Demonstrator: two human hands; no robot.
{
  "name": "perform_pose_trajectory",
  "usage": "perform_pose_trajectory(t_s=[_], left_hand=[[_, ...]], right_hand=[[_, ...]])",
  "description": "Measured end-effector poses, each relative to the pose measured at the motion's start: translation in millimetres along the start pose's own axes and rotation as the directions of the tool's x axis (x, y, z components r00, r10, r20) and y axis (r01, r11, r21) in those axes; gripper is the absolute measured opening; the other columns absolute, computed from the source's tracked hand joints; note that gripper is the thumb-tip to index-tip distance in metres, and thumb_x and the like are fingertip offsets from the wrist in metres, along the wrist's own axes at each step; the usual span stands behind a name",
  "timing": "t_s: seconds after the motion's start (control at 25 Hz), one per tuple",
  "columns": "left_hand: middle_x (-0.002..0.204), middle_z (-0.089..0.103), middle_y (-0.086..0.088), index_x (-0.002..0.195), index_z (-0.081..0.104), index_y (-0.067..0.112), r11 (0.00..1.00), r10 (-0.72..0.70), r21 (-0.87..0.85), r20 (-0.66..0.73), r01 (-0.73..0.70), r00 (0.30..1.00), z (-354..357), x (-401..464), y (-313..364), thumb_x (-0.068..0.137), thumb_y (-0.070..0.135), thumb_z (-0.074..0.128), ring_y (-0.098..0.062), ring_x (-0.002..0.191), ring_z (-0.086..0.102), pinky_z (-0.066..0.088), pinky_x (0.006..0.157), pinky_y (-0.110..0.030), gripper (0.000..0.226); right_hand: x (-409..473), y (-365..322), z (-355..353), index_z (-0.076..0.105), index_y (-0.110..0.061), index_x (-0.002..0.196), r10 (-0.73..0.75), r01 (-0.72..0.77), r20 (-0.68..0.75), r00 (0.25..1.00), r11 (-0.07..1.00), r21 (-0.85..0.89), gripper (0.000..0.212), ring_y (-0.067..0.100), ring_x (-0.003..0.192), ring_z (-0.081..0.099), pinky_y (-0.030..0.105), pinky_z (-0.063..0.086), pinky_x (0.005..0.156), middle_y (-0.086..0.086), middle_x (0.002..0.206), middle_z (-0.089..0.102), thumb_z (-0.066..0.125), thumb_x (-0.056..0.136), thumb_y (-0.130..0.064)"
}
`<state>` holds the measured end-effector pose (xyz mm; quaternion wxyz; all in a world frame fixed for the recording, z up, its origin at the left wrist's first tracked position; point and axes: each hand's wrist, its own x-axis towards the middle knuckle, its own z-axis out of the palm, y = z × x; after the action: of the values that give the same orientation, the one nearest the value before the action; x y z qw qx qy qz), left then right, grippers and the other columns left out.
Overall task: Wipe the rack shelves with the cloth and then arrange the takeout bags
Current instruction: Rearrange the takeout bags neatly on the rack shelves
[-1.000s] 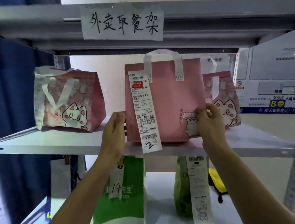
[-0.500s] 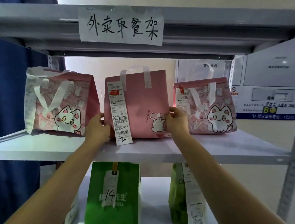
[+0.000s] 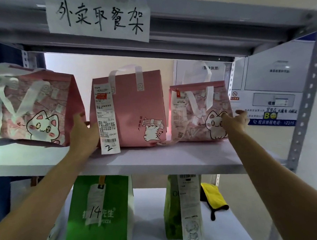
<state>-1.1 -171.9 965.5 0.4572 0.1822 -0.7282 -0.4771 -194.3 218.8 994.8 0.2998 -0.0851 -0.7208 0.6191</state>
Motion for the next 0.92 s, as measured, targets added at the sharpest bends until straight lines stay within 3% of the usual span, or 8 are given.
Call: perform_pose_trajectory(t_s=[0.12,0.2,0.24,0.36,0.48,0.6,0.76,0.92], left_hand=[[0.147,0.035,-0.015,0.148,0.032,0.025,0.914,0.353,0.253,-0.103,-0.318,0.930,1.5,-17.4,16.1,0.098,0.034,0.052,-0.034,0.130,0.043,0.044,0.104,-0.053,0.055],[0.152,0.032,-0.016,0.149,0.033,0.028,0.719,0.599,0.433,0.010,-0.543,0.801,5.4,-33.2,32.4,0.094,0.038,0.056,-0.038,0.135,0.038,0.039,0.107,-0.058,0.061],[0.155,0.030,-0.016,0.150,0.034,0.030,0.629,0.651,0.479,0.107,-0.612,0.752,10.7,-39.4,38.3,0.092,0.045,0.056,-0.038,0.140,0.034,0.034,0.110,-0.058,0.063],[0.164,0.015,-0.012,0.153,0.029,0.040,0.437,0.625,0.576,0.358,-0.691,0.694,33.0,-50.9,49.6,0.087,0.067,0.048,-0.038,0.149,0.017,0.021,0.117,-0.062,0.073],[0.167,-0.001,-0.008,0.154,0.016,0.049,0.314,0.552,0.631,0.486,-0.709,0.678,52.5,-54.1,48.2,0.082,0.077,0.044,-0.039,0.152,0.006,0.014,0.118,-0.066,0.082],[0.167,-0.004,-0.004,0.152,0.015,0.052,0.328,0.509,0.636,0.504,-0.698,0.698,61.7,-52.1,41.1,0.084,0.075,0.045,-0.038,0.153,0.001,0.013,0.118,-0.066,0.078],[0.164,0.015,-0.008,0.147,0.027,0.049,0.385,0.531,0.611,0.466,-0.692,0.708,65.7,-49.8,31.8,0.091,0.064,0.046,-0.039,0.150,0.014,0.016,0.117,-0.066,0.060],[0.162,0.021,-0.008,0.148,0.029,0.047,0.391,0.510,0.597,0.493,-0.700,0.705,72.3,-44.0,34.2,0.092,0.055,0.053,-0.037,0.148,0.019,0.018,0.118,-0.064,0.061]], right_hand=[[22.1,10.9,-3.2,0.044,-0.017,0.138,-0.002,0.004,0.072,0.997,0.999,-0.037,0.065,0.028,0.105,0.060,0.043,0.055,0.094,0.010,0.133,0.049,0.075,0.084,-0.036],[29.3,15.1,-1.6,0.056,-0.016,0.130,-0.021,0.017,0.095,0.995,0.999,0.043,0.051,0.027,0.102,0.066,0.044,0.057,0.092,0.007,0.128,0.062,0.074,0.085,-0.033],[31.8,17.6,-1.8,0.061,-0.016,0.125,-0.013,0.005,0.100,0.995,0.997,0.081,0.043,0.026,0.097,0.069,0.042,0.058,0.088,0.007,0.123,0.067,0.073,0.087,-0.030],[38.8,23.3,-4.0,0.066,-0.011,0.123,0.040,-0.056,0.133,0.990,0.991,0.120,0.037,0.026,0.096,0.068,0.038,0.057,0.084,0.011,0.119,0.069,0.072,0.089,-0.023],[41.3,26.3,-7.8,0.069,-0.011,0.117,0.016,-0.041,0.173,0.985,0.989,0.141,0.027,0.028,0.099,0.067,0.039,0.057,0.090,0.010,0.114,0.069,0.071,0.091,-0.020],[45.5,30.6,-25.1,0.069,-0.016,0.110,-0.029,0.011,0.120,0.992,0.988,0.152,0.016,0.024,0.088,0.064,0.028,0.051,0.078,0.006,0.104,0.067,0.067,0.095,-0.021],[67.3,41.3,-70.7,0.067,-0.012,0.119,-0.041,0.029,0.064,0.997,0.983,0.180,0.026,0.022,0.077,0.064,0.036,0.053,0.083,0.010,0.104,0.066,0.065,0.095,-0.020],[70.1,41.3,-82.7,0.063,-0.008,0.125,-0.040,0.026,0.064,0.997,0.978,0.209,0.030,0.026,0.095,0.063,0.025,0.050,0.066,0.011,0.107,0.064,0.057,0.099,-0.021]])
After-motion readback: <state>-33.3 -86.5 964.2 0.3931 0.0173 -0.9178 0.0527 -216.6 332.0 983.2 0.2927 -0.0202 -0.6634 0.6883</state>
